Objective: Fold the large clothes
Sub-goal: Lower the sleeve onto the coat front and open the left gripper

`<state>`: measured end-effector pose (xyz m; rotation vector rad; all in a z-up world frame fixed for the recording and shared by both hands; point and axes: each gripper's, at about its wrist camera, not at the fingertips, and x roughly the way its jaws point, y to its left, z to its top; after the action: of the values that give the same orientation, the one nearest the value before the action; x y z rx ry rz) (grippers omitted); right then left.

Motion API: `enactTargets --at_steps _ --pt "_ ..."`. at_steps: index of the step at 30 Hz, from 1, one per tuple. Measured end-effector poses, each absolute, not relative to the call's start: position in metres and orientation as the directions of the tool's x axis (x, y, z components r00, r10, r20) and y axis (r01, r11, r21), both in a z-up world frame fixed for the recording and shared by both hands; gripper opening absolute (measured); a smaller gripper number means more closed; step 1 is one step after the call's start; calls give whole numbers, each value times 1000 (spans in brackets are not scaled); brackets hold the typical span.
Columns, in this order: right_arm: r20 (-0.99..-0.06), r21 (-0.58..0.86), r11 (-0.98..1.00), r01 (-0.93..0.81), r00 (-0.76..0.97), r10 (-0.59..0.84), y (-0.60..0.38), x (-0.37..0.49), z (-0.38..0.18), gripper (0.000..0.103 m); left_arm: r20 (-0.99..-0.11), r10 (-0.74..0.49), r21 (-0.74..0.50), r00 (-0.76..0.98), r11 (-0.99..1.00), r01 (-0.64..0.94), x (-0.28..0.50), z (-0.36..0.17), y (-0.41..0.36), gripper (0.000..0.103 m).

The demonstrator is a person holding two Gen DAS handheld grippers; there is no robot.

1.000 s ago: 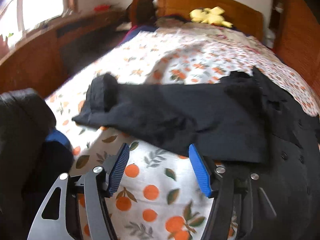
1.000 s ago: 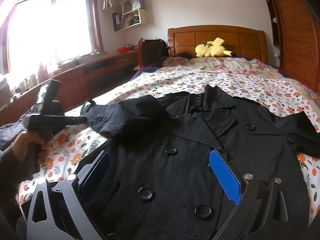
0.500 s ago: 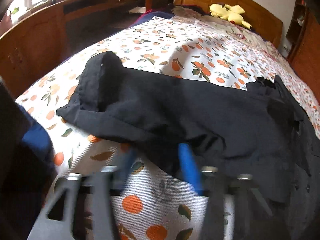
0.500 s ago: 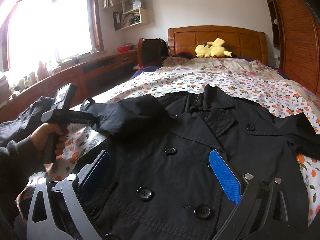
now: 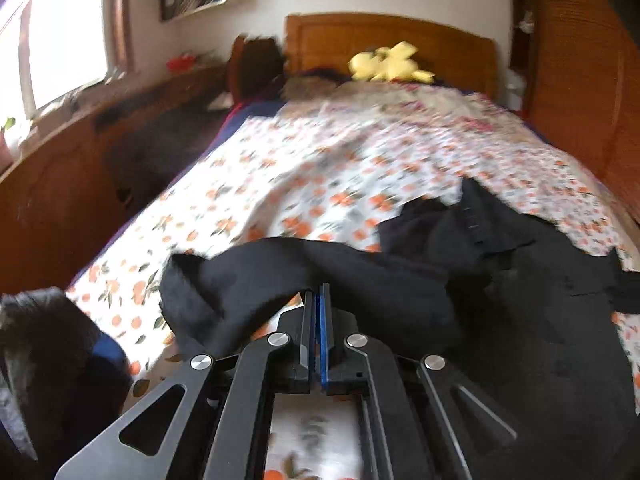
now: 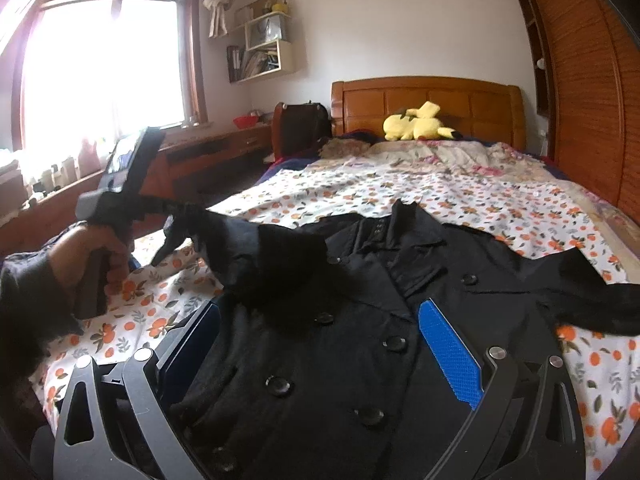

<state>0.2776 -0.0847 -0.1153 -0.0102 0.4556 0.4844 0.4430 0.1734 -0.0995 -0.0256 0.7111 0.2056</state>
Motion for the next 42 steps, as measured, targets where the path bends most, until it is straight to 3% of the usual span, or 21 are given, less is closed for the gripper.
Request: enactTargets --at_steps 6,14,29,30,33,34,42 --pt "-411 72 902 -425 811 415 -113 266 -111 96 -608 95 72 788 995 -65 422 -67 96 1" --pt "-391 82 921 -380 838 381 -148 260 -104 97 -589 19 109 808 992 56 392 -60 16 1" --pt "-373 110 935 -337 858 353 -169 261 -99 97 -617 -7 134 787 984 115 362 -100 -24 5" --pt "-373 111 935 -337 858 353 -169 262 -98 97 -621 -13 128 784 985 118 361 -101 -22 8" --pt "-377 114 935 -335 856 353 -169 264 -100 96 -618 -16 128 786 984 120 355 -104 -22 53" --pt "-379 114 936 -334 856 352 -168 265 -100 96 -611 -16 133 791 984 122 350 -104 -23 60" --pt "-373 128 935 -332 857 356 -165 273 -97 96 -609 -22 92 793 991 97 328 -109 -8 76"
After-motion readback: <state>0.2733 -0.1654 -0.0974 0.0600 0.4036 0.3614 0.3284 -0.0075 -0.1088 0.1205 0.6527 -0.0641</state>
